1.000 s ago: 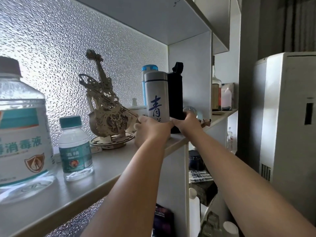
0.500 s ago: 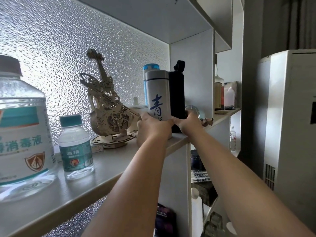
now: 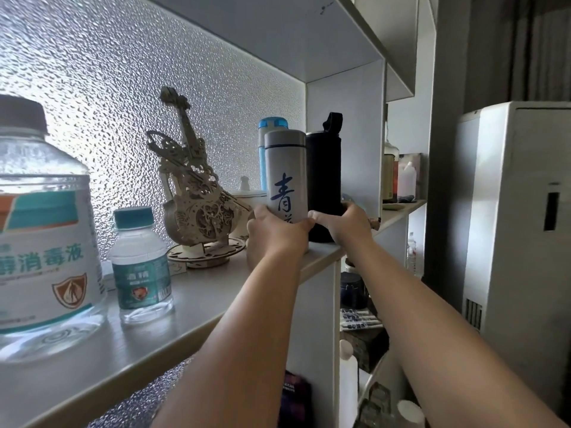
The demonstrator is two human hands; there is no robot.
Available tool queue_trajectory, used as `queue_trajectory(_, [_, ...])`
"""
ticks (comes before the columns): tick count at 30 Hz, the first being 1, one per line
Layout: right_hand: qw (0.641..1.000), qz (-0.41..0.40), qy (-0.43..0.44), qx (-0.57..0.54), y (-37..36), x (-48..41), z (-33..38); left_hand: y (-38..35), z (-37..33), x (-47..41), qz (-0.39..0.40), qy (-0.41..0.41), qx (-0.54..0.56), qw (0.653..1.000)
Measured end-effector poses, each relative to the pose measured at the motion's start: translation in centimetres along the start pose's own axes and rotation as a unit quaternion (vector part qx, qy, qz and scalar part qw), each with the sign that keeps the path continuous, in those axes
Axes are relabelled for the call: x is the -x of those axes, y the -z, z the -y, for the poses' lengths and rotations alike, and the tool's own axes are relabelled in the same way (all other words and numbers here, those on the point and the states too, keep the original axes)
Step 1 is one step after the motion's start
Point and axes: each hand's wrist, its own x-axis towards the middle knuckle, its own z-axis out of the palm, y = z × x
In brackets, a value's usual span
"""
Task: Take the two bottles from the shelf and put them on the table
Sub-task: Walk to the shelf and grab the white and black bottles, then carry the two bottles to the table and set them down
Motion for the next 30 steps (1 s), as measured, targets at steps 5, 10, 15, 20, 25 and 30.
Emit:
queue_trajectory(5, [1.0, -0.009, 0.016, -0.003, 1.0, 0.9, 0.7, 0.1, 0.2, 0.0, 0.002, -0.002, 0.011, 1.0])
queue_trajectory(10, [0.999, -0.021, 0.042, 0.005, 3.9, 2.1, 1.0, 0.2, 0.0, 0.2, 0.009, 0.003, 0.009, 1.0])
queue_trajectory(15, [0.996, -0.063, 0.056, 0.005, 7.9, 4.3, 1.1, 0.3, -0.1, 0.9, 0.006, -0.021, 0.008, 1.0])
queue_trajectory(20, [0.991, -0.129, 0.042, 0.02, 11.6, 6.8, 1.2, 0.4, -0.3, 1.6, 0.017, -0.076, -0.002, 0.997])
queue_trajectory(25, [0.982, -0.179, 0.011, 0.056, 15.5, 9.4, 1.8, 0.6, -0.8, 2.5, 0.013, -0.131, 0.019, 0.991])
queue_trajectory(30, [0.973, -0.213, 0.003, 0.082, 18.4, 11.9, 2.5, -0.4, -1.5, 4.5, 0.027, -0.145, 0.076, 0.986])
